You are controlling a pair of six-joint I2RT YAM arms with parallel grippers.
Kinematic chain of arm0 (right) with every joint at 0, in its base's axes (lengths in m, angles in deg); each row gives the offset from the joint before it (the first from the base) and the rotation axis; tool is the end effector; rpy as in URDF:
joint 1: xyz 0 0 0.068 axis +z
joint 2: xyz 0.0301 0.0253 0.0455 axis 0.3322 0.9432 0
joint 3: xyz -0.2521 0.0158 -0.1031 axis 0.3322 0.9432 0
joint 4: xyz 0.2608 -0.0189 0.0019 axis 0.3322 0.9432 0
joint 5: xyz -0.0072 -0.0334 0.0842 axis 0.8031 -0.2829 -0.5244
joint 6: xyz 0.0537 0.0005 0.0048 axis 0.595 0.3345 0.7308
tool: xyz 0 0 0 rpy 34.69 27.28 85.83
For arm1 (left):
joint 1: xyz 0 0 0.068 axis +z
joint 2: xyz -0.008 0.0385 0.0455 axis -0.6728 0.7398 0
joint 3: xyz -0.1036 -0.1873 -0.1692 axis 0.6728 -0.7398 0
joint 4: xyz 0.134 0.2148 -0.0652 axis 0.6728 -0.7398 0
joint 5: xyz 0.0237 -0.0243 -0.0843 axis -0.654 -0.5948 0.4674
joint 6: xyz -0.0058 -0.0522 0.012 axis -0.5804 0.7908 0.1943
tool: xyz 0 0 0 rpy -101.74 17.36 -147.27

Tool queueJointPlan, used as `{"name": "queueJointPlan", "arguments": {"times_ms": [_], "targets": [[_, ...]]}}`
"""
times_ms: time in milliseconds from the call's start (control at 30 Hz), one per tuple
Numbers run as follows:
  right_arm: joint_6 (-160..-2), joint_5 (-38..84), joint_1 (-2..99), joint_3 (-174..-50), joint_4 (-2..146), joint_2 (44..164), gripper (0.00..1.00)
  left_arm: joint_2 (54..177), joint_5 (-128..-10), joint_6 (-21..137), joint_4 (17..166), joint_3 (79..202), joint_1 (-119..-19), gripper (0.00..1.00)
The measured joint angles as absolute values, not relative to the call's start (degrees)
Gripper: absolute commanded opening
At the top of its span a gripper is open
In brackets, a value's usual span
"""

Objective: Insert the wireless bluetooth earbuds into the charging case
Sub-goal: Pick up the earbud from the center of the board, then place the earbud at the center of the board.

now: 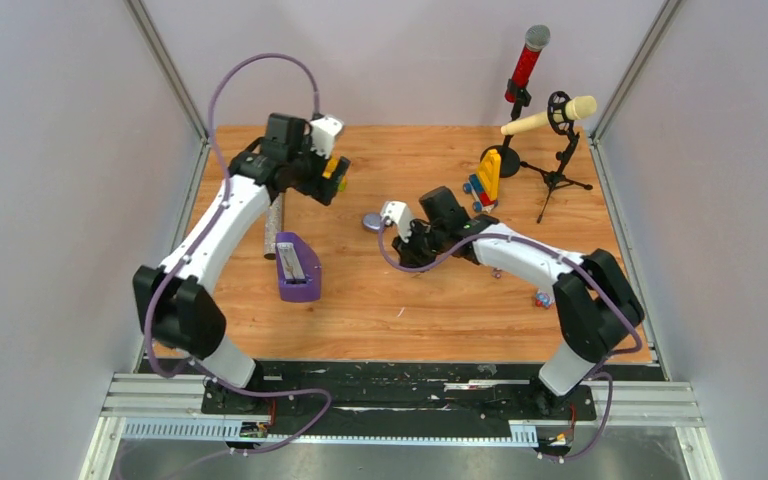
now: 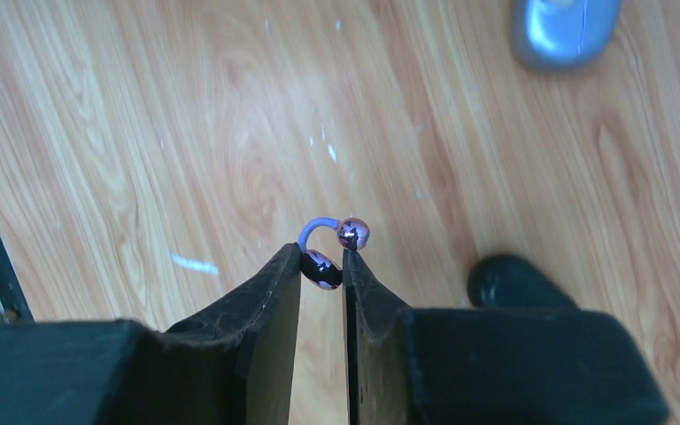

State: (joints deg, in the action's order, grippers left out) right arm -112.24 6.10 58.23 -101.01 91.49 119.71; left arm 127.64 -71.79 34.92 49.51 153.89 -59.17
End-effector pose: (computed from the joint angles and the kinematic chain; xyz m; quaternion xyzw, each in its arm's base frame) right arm 0.2681 0.2349 0.2131 -0.5450 0.7482 0.2407 0.2919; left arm 0.3227 -0.1017 0.3533 0.2408 0.8807 -0.0639 0.4028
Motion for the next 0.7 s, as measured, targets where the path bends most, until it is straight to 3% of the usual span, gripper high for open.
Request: {"name": "queueJointPlan", "arguments": {"times_ms": [233,700], "targets": [[-118.3,4.0,51.9,-92.1,96.7,110.0,0.2,146.0,-77.9,36.0,50.2,167.0,-67.8,1.0],[-122.7,2.5,36.9,-86.6,98.8,109.8,0.21,162.6,-82.1,41.5,50.8,168.9,-73.0,1.0]]}}
